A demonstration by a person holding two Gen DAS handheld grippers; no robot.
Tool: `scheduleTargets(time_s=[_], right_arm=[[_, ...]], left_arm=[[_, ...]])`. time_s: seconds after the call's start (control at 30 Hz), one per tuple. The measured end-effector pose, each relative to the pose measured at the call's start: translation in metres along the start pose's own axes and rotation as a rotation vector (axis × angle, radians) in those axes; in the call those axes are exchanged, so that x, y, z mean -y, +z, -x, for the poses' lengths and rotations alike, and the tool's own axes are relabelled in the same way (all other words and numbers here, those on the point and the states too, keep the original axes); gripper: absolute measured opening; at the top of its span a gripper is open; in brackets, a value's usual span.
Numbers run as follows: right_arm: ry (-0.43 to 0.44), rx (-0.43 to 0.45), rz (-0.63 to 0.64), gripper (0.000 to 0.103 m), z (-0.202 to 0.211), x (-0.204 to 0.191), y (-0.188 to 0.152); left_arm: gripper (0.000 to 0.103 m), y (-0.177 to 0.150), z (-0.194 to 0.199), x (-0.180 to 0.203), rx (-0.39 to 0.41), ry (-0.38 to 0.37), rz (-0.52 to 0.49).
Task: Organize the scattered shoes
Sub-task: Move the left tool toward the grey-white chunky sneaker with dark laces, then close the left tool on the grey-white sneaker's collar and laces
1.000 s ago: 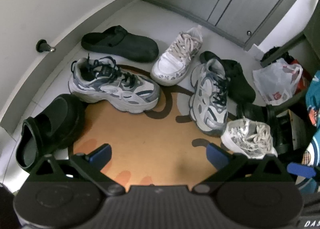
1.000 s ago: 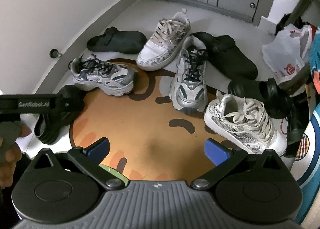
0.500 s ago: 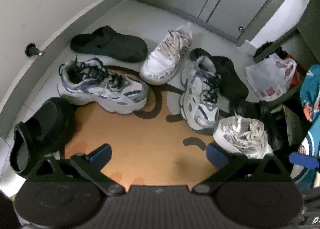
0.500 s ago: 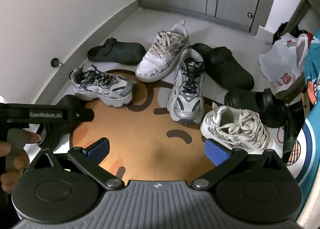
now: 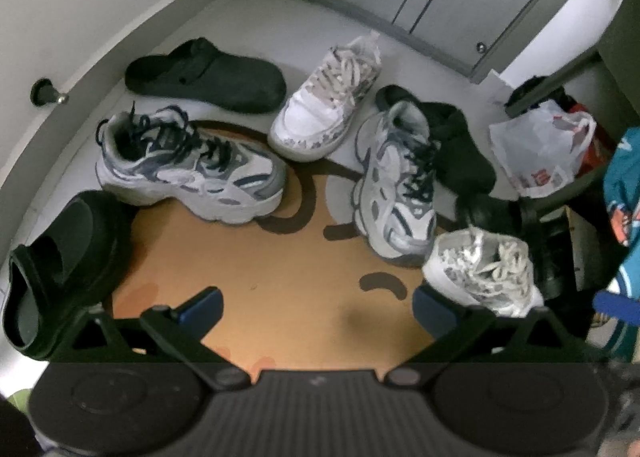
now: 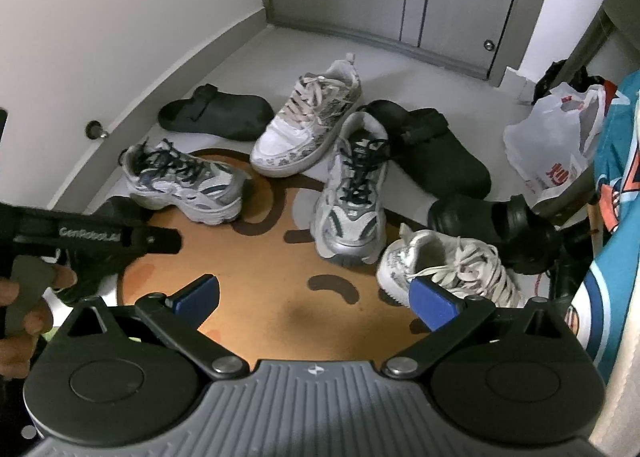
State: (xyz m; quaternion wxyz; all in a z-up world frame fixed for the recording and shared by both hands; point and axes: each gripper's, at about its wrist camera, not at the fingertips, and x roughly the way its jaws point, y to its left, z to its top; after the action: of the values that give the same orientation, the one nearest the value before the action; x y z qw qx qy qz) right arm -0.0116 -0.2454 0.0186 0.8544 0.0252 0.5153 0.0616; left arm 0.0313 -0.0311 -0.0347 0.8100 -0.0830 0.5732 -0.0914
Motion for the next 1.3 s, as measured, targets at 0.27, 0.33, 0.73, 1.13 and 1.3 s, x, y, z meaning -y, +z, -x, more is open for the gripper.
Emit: scheduleTargets(time_s=[0.27,0.33,0.73,1.13,1.3], right_arm=[[0.08,0.085,0.16,0.103,-0.005,-0.003,0.006],[0.13,0.106,0.223,0.103,-0.01,-0.003,0.007],[0.076,-0.015,0.166,0.103,-0.021,0.012,0.016],[0.074,-0.018,0.107,0.103,-0.002,0.023,0.02],[0.111,-0.026,0.107,0.103,0.0,0.02,0.02]], left_arm=[[0.102,-0.002,-0.012,-0.022,-0.035,0.005,0.105],[0.102,0.002,-0.015,-0.023,-0.027,0.009,0.114],[0.101,0.026,-0.03,-0.024,0.023,0.04,0.154],[0.087,0.039,-0.048,-0.075,0.083,0.123,0.143],[0.084,0.048,-0.044,-0.096,0.121,0.12,0.177]])
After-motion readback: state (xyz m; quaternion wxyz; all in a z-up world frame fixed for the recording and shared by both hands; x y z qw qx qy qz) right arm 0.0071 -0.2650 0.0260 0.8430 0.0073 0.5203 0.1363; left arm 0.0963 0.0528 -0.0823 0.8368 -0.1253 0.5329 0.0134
